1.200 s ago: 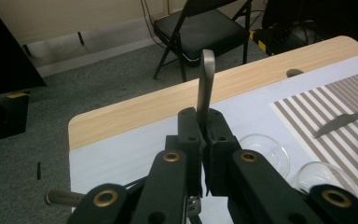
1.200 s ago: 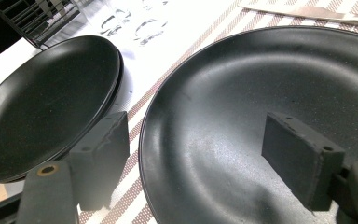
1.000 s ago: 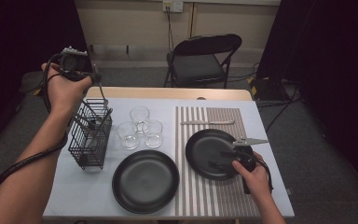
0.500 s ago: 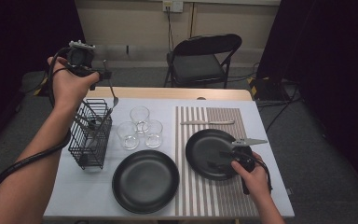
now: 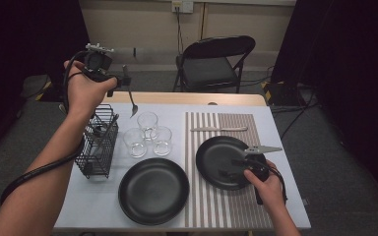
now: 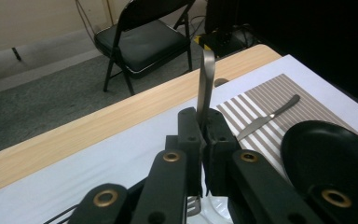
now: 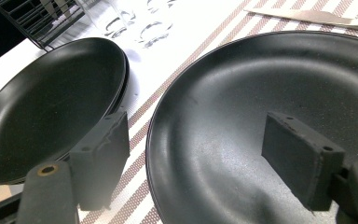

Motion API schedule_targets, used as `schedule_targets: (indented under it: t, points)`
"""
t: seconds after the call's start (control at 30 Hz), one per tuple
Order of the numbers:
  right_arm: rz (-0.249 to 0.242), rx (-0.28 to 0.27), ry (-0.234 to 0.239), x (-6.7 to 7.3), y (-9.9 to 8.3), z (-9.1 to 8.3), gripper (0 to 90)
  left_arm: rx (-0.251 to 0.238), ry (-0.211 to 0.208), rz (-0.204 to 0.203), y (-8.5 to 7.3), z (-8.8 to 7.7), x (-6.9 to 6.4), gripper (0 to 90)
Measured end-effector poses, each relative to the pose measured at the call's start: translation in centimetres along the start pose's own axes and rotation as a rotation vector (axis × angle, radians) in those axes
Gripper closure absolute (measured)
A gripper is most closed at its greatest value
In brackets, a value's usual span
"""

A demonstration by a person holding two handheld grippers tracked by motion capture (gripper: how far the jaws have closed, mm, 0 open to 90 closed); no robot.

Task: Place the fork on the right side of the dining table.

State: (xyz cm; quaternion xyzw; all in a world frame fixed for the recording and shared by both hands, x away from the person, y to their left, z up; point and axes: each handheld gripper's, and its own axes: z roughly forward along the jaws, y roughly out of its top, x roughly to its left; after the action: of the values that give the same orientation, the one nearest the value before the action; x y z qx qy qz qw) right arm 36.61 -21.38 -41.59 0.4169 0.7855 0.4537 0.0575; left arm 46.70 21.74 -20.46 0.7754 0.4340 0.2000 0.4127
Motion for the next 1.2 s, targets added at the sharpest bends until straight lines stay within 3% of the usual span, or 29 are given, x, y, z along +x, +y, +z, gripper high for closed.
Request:
schedule_targets:
  t: [0.7,1.2]
  points:
    - [-0.043,-0.002,-0.035,0.5,0.5,-0.5,22.2,0.007,-0.099,0.05,0.2,0.8,-3.8,87.2]
    - [-0.063,-0.005,-0.04,1.0,1.0,-0.7,22.3,0.027,-0.187,0.081,-0.7,2.2,-6.9,87.2]
